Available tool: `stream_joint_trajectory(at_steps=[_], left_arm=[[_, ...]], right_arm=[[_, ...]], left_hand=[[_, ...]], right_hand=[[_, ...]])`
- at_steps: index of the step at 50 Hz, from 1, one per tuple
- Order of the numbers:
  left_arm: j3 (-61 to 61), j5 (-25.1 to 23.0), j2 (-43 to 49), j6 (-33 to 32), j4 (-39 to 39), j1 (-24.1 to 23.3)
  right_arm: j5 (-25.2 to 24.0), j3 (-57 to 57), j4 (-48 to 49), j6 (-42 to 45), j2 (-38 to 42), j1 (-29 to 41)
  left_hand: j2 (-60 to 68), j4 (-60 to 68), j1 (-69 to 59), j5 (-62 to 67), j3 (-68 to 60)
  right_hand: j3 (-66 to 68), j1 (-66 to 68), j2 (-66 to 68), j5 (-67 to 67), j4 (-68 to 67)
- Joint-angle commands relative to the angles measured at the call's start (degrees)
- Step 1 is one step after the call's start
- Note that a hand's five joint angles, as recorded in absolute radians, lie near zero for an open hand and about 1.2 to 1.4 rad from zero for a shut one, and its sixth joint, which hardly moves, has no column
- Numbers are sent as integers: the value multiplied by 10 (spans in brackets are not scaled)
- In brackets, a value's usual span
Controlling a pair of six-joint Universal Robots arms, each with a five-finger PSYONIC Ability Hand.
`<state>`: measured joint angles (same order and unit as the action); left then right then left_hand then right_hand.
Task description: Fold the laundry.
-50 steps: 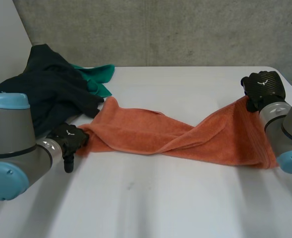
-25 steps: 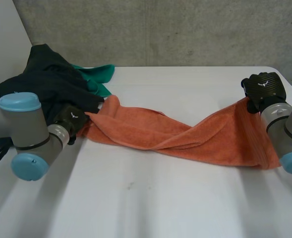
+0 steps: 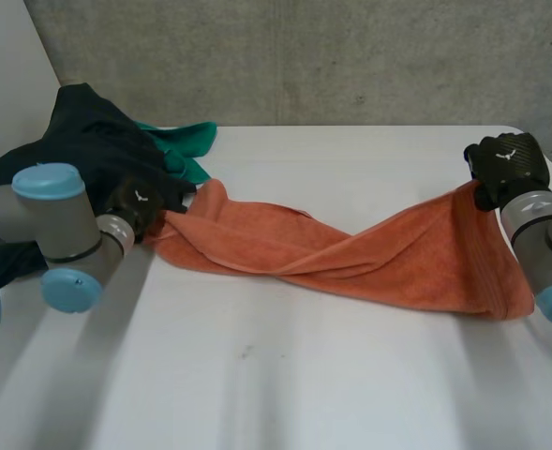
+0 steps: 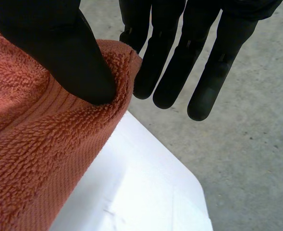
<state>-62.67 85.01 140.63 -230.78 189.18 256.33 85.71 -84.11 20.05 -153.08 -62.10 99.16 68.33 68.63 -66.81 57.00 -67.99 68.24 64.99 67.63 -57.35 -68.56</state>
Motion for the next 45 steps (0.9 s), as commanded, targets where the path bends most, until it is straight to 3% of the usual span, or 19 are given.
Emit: stream_joint_trajectory(at_steps=[1, 6, 11, 14, 15, 19, 26, 28, 38, 45], left_arm=[[3, 0, -97, 59, -71, 6], [-48, -40, -215, 135, -151, 26], [-111, -109, -344, 203, -251, 64], [-132, -141, -364, 221, -268, 74], [-148, -156, -360, 223, -266, 77], [-185, -169, -330, 213, -241, 77], [-220, -151, -268, 142, -196, 56], [-221, -144, -243, 116, -175, 47], [-195, -91, -136, 50, -41, 34], [-130, -82, -91, 26, -41, 23]], right_arm=[[-4, 18, -68, 16, -52, -33], [-33, 46, -180, 58, -112, -67], [-72, 83, -341, 118, -174, -105], [-93, 83, -381, 121, -193, -96], [-105, 78, -393, 117, -194, -86], [-104, 69, -353, 96, -175, -71], [-47, 67, -251, 46, -115, -63], [-29, 68, -231, 42, -95, -61], [-19, 70, -219, 42, -41, -63], [-21, 69, -211, 45, -35, -59]], left_hand=[[117, 114, -132, 130, -120], [117, 114, -132, 130, -120], [117, 114, -132, 130, -120], [117, 114, -132, 130, -120], [117, 114, -132, 130, -120], [-155, -158, 140, -142, 152], [-298, -301, 283, -285, 295], [-389, -392, 374, -376, 386], [-426, -429, 411, -413, 423], [-453, -456, 438, -440, 450]], right_hand=[[118, 150, 124, -126, -114], [118, 150, 124, -126, -114], [118, 150, 124, -126, -114], [118, 150, 124, -126, -114], [118, 150, 124, -126, -114], [118, 150, 124, -126, -114], [118, 150, 124, -126, -114], [118, 150, 124, -126, -114], [118, 150, 124, -126, -114], [118, 150, 124, -126, -114]])
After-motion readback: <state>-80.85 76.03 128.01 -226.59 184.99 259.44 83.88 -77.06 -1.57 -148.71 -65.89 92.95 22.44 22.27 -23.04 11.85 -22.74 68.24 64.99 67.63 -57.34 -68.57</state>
